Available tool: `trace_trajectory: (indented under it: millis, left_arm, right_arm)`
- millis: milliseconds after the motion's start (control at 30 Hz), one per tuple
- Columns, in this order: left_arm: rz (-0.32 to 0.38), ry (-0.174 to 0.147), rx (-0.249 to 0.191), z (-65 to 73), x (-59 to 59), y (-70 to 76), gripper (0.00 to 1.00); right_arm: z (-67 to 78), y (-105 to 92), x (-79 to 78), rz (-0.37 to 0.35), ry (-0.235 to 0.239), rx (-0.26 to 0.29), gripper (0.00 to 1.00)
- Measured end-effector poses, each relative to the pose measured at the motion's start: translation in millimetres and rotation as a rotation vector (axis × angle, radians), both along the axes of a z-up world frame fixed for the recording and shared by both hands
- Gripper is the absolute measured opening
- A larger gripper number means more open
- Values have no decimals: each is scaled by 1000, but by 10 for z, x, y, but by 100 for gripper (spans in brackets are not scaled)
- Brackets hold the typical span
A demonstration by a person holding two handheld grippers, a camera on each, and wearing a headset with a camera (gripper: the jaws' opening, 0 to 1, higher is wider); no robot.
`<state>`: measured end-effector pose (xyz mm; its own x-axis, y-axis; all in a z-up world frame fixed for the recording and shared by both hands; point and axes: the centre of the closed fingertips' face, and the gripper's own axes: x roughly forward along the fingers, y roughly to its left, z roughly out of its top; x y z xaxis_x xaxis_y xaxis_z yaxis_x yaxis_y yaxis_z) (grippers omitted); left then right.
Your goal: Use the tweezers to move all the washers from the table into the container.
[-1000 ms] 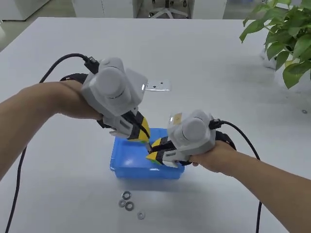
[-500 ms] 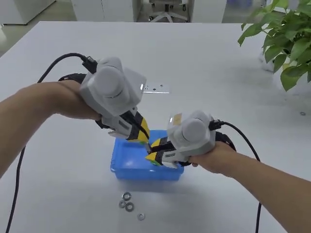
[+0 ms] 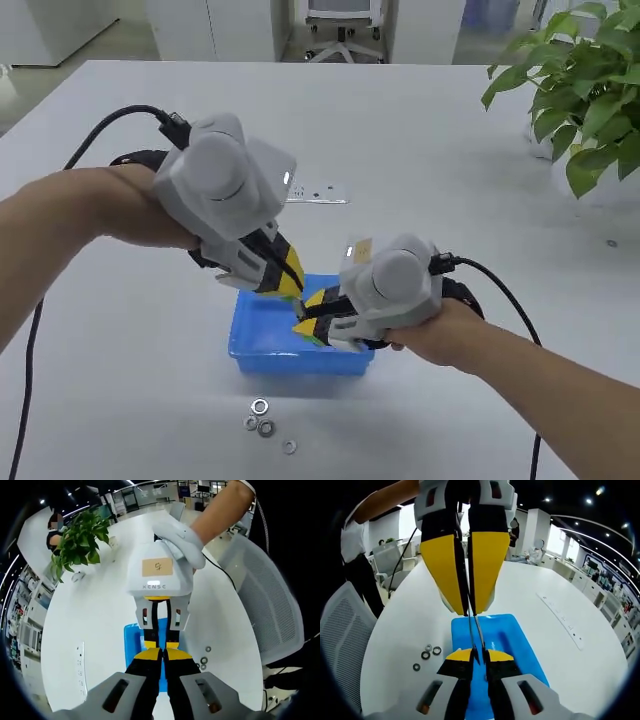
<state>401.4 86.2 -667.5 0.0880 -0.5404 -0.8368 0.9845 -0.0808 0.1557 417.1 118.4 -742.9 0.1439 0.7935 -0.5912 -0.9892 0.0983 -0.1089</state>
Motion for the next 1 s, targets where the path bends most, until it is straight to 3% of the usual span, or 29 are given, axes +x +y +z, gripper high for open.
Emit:
trace_trajectory:
  millis: [500, 1000]
  left_arm:
    - [-3, -14, 13, 126, -304, -1, 5]
    - [-12, -10, 31, 95, -652, -16, 5]
  right_arm:
    - [130, 6, -304, 21, -25, 4, 11]
    - [97, 24, -644, 42, -23, 12, 11]
